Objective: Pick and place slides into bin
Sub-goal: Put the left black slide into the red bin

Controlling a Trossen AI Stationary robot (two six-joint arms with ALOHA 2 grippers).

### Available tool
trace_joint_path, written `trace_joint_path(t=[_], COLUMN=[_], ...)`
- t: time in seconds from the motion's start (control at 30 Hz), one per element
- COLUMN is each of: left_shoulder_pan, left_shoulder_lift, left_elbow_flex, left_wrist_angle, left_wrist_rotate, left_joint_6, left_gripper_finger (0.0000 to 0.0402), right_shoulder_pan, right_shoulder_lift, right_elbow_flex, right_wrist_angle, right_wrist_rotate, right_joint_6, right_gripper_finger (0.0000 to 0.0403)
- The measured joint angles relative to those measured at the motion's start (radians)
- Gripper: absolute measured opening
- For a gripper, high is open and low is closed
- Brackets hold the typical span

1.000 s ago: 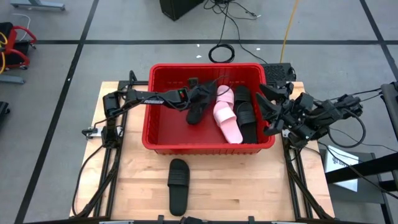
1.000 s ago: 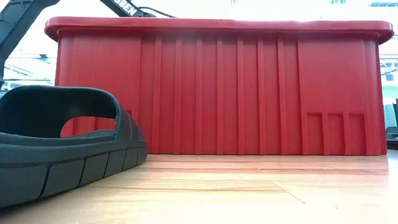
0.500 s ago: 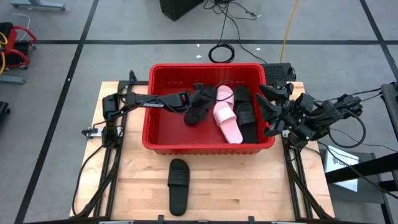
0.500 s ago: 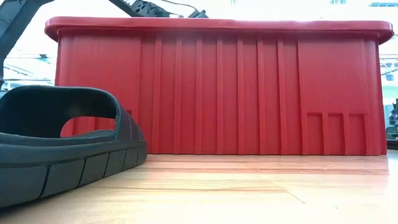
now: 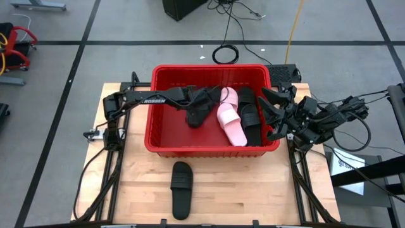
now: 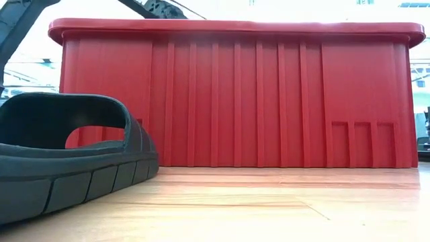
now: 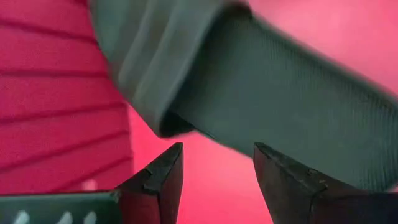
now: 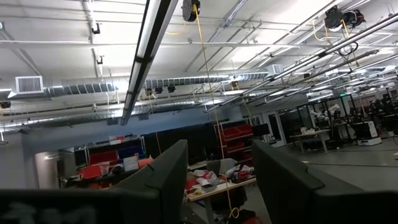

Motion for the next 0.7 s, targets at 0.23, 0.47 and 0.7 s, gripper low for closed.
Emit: trace_joint_path(t=[0.23, 0.47, 0.7], left_shoulder_pan=[0.011, -0.016, -0.072], left_shoulder_lift=[0.0, 0.0, 0.0], left_elbow_flex=[-0.066, -0.104, -0.108], left_wrist_angle=[-0.054, -0.026, 0.055], left_wrist_rotate=[0.051, 0.134, 0.195], left_joint_6=[-0.028, -0.077, -0.103], left_gripper_finger=[0.0186, 0.0186, 0.0186], right_shoulder_pan=[0.0, 0.0, 0.0], right_shoulder_lift=[0.0, 0.0, 0.0], right_elbow_flex=[0.0, 0.0, 0.0], right_wrist_angle=[0.0, 0.0, -0.001], right_wrist_rotate=[0.0, 0.0, 0.0], right_joint_6=[-0.017, -0.022, -0.03], right_gripper_finger=[0.0169, 0.0169, 0.0169])
